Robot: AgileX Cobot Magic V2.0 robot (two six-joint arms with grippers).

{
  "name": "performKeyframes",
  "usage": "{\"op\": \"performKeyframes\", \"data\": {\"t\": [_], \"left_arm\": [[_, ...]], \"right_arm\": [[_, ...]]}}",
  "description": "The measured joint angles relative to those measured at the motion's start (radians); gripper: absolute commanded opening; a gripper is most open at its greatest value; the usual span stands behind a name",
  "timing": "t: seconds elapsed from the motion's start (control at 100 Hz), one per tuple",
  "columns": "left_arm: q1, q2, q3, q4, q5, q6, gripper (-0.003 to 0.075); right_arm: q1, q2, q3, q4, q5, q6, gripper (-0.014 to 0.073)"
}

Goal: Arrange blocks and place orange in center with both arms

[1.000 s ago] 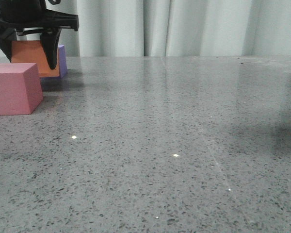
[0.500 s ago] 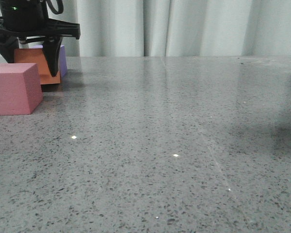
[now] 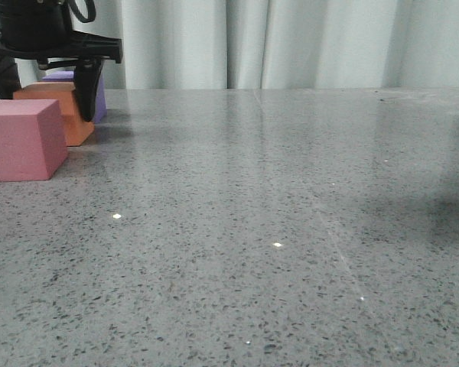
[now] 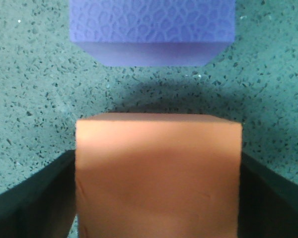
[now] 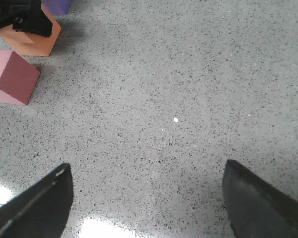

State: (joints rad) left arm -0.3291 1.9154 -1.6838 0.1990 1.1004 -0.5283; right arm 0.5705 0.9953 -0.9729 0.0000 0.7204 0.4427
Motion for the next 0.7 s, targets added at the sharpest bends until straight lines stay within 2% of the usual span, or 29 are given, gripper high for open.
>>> {"op": "performKeyframes", "data": {"t": [0.31, 0.7], "left_arm": [[0.000, -0.035, 0.000, 0.000, -0.028, 0.005, 0.0547], [0.000, -0.262, 0.011, 0.019, -0.058, 0.018, 0.0547]], "right_arm": [[0.000, 0.000, 0.000, 0.000, 0.000, 0.000, 0.0611], [0.000, -0.003, 0.002, -0.010, -0.004, 0.000, 0.0611]]}}
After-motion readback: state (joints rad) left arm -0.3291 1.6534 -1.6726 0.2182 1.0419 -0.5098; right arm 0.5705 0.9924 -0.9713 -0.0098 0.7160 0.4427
